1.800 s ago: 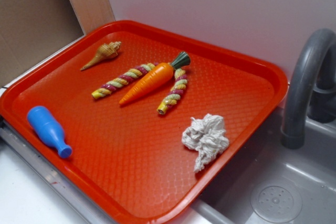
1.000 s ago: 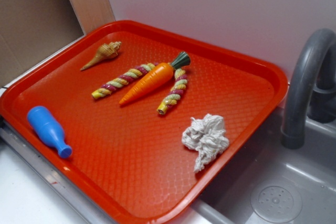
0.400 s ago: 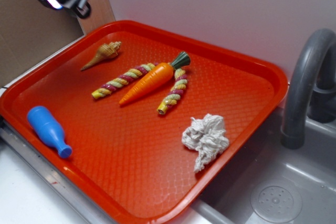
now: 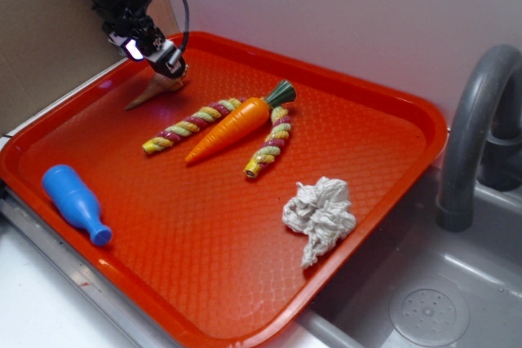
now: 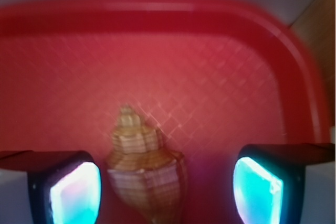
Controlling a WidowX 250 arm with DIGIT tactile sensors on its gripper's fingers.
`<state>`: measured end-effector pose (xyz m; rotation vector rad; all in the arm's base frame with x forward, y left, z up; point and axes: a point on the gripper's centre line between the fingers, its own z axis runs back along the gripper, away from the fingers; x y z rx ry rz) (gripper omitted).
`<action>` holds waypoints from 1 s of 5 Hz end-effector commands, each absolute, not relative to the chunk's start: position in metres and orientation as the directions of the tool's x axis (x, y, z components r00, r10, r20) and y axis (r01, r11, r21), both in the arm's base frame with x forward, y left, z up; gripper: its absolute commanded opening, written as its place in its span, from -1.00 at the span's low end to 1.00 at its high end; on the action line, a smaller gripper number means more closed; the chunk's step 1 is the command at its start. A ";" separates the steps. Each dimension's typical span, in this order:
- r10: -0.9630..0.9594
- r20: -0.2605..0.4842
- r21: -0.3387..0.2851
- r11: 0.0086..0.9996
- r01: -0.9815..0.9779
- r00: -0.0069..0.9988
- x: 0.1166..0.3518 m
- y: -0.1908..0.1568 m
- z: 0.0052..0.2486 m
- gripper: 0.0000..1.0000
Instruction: Grab the shell.
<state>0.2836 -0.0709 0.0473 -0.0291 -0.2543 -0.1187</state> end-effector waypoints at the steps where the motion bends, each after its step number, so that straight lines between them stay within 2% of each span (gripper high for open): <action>1: -0.179 0.234 -0.033 0.981 0.192 0.956 0.282 -0.087 0.040 1.00; 2: -0.187 0.213 -0.033 0.980 0.199 0.959 0.283 -0.093 0.036 0.55; 3: -0.147 0.195 0.003 0.989 0.150 0.970 0.282 -0.091 0.041 -1.00; 4: -0.078 0.148 -0.001 0.997 0.079 0.986 0.276 -0.092 0.057 -1.00; 5: -0.090 0.093 0.014 0.996 0.089 0.992 0.266 -0.107 0.090 -1.00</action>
